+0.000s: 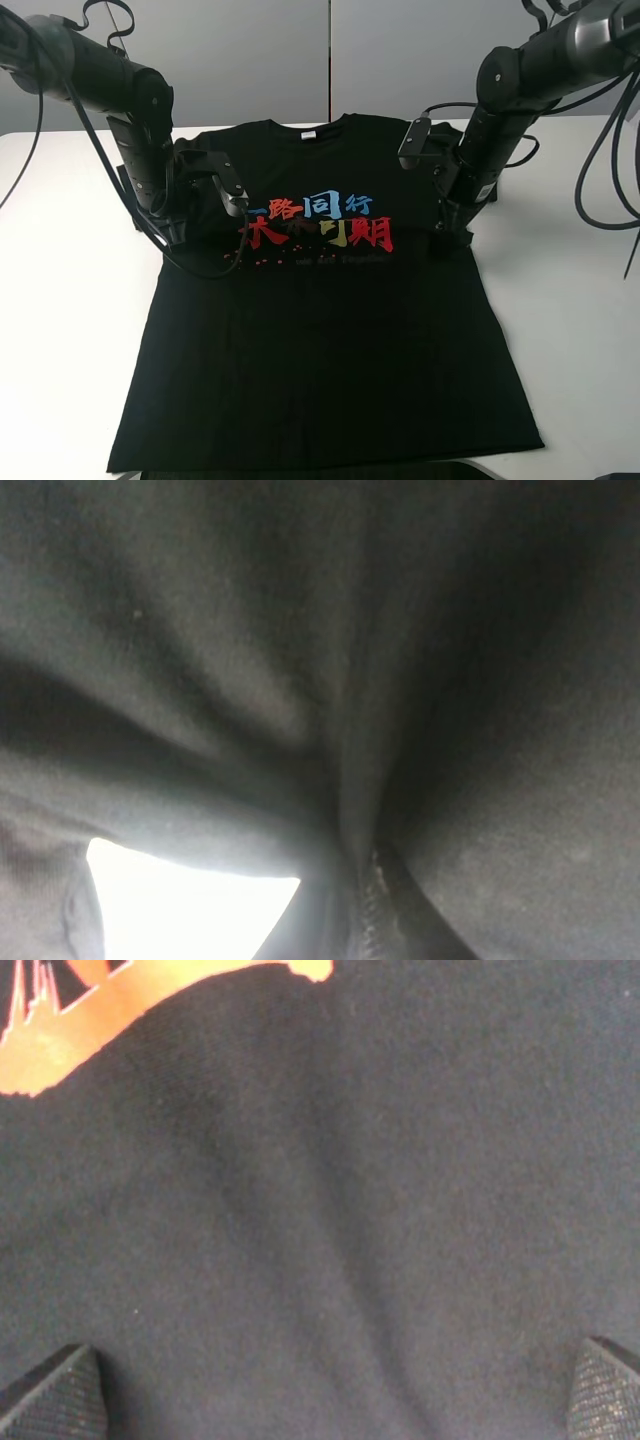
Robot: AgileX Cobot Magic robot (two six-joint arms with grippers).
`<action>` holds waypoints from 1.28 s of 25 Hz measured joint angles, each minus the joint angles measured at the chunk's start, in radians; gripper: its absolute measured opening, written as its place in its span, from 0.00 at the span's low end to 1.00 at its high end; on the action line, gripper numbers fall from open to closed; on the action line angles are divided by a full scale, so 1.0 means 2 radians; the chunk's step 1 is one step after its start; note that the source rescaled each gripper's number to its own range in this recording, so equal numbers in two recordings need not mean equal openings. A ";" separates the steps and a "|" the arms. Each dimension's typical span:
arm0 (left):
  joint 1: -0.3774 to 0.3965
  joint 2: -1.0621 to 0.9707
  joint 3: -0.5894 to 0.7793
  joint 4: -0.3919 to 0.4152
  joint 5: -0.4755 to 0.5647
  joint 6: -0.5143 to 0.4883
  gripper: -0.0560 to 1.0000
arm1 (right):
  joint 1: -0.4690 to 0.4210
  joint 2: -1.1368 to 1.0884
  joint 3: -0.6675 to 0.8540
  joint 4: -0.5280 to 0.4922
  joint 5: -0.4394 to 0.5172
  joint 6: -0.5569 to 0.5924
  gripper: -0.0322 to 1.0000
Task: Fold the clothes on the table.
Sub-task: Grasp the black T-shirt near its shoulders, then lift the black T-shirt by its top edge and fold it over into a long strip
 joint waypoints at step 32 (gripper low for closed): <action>0.000 -0.051 0.001 0.014 -0.066 -0.061 0.05 | 0.001 -0.068 0.000 -0.046 -0.045 0.119 0.03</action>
